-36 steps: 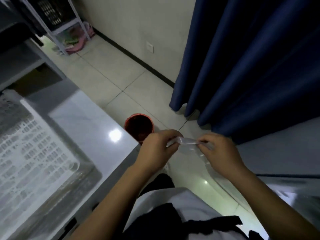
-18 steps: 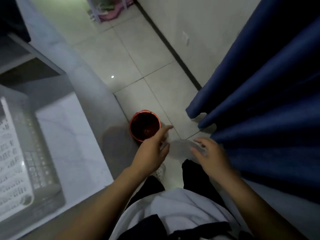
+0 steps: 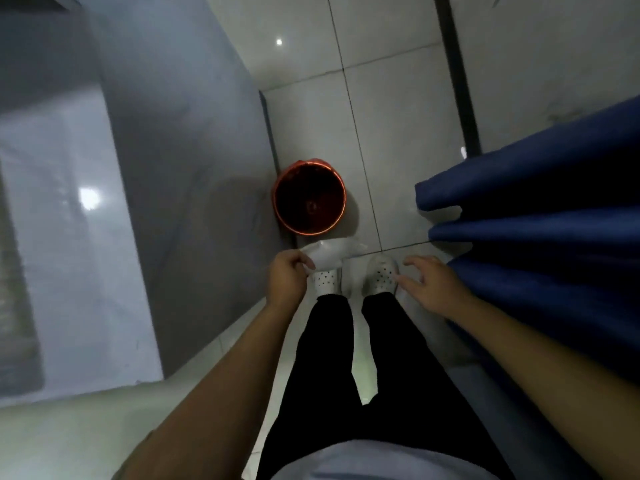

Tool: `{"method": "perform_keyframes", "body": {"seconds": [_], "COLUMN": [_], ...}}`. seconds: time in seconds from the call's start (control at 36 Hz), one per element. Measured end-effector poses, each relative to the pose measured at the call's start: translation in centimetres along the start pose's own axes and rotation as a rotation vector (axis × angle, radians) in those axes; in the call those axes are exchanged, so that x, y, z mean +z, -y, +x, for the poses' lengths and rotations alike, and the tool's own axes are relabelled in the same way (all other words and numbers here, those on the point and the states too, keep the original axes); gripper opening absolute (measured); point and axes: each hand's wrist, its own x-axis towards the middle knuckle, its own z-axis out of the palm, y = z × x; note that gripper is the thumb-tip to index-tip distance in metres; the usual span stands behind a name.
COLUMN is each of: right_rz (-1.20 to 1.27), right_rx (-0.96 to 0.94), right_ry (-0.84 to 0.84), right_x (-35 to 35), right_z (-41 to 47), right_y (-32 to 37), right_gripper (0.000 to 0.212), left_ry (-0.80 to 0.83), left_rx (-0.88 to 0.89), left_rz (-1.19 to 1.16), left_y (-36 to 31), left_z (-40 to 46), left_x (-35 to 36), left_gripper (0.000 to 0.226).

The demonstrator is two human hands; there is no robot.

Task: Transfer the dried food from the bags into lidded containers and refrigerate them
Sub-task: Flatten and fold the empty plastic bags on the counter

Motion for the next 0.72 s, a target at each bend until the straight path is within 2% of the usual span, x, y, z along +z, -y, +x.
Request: {"method": "perform_keyframes", "body": {"seconds": [0.14,0.25,0.33,0.42,0.5,0.56,0.64,0.72], "right_rz": [-0.104,-0.163,-0.167,-0.204,-0.287,-0.329,-0.361,-0.434], "right_rx": [0.116,0.134,0.114,0.087,0.034,0.008,0.009,0.036], "right_ry": [0.055,0.084,0.102,0.14,0.171,0.17,0.156,0.146], "right_x": [2.9,5.3,7.1,7.9,8.3,8.1,7.2,6.4], "right_z": [4.8,8.6,11.8,14.5,16.6,17.6,18.2,17.1], "right_y": [-0.9,-0.9,-1.1,-1.3,-1.5,-1.4,-0.8,-0.3], "right_gripper": [0.057,0.065,0.067,0.067,0.07,0.071,0.072,0.074], "left_ry": [-0.02,0.024,0.106,0.202,0.407,0.504,0.529,0.515], "left_rx": [-0.105,-0.095,-0.056,-0.051,-0.133,-0.186,-0.197,-0.136], "left_rz": [0.04,0.128,0.187,0.346,0.549,0.585,0.607,0.604], "left_y": [2.5,4.6,6.5,8.3,9.9,10.8,10.7,10.5], "left_z": [6.4,11.8,15.4,18.8,21.2,22.0,21.5,19.0], "left_x": [2.7,4.6,6.3,8.0,9.7,10.7,11.5,11.6], "left_gripper": [0.033,0.045,0.049,0.069,0.089,0.095,0.096,0.094]}}
